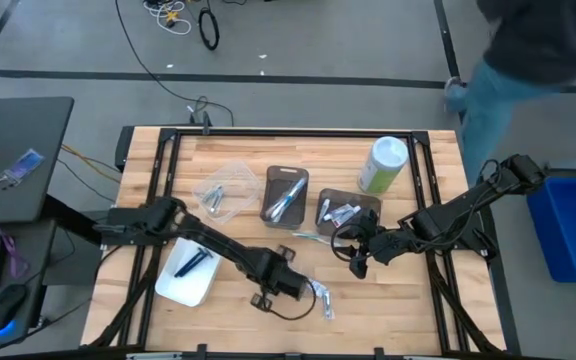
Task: Pick & Place Travel size toiletries
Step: Put the silver nail cutter into the transparent bin, then adjust the left black bin
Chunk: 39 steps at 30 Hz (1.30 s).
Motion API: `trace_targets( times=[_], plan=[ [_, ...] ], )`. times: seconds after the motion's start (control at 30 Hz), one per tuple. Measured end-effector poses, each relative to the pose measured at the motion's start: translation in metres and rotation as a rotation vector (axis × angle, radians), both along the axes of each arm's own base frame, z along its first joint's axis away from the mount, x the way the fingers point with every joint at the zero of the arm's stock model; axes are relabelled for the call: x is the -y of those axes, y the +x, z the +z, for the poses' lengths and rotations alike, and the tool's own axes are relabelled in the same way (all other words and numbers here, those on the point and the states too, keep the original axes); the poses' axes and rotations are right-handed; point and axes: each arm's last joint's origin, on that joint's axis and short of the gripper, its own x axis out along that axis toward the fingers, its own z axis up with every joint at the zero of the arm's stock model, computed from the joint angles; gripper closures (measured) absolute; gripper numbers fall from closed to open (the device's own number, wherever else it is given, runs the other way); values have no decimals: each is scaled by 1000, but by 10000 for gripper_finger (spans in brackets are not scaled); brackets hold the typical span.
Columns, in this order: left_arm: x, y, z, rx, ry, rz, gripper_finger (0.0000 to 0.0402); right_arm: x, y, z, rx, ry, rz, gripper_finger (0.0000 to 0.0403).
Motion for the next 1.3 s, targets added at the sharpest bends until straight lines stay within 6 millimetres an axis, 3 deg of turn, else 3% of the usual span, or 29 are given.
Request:
trace_targets(
  times=[0.23,0.4,0.53,0.73,0.87,1.07,1.3],
  plan=[
    [-34,-42,58,-80,274,183,346,0,0,0,4,3,0,210],
    [-77,-68,95,-66,366,388,327,-1,0,0,4,42,-18,213],
    [-119,-88,107,-5,366,563,331,-2,0,0,-5,85,-11,215],
    [-184,-124,80,5,295,1014,334,-2,0,0,1,137,-45,210],
    [-212,-144,48,-24,381,1144,313,-3,0,0,4,138,-40,212],
    [-228,-151,9,-47,232,1133,295,-4,0,0,3,136,-37,215],
    [-229,-146,3,3,177,1091,292,-4,0,0,3,129,-32,209]
  ],
)
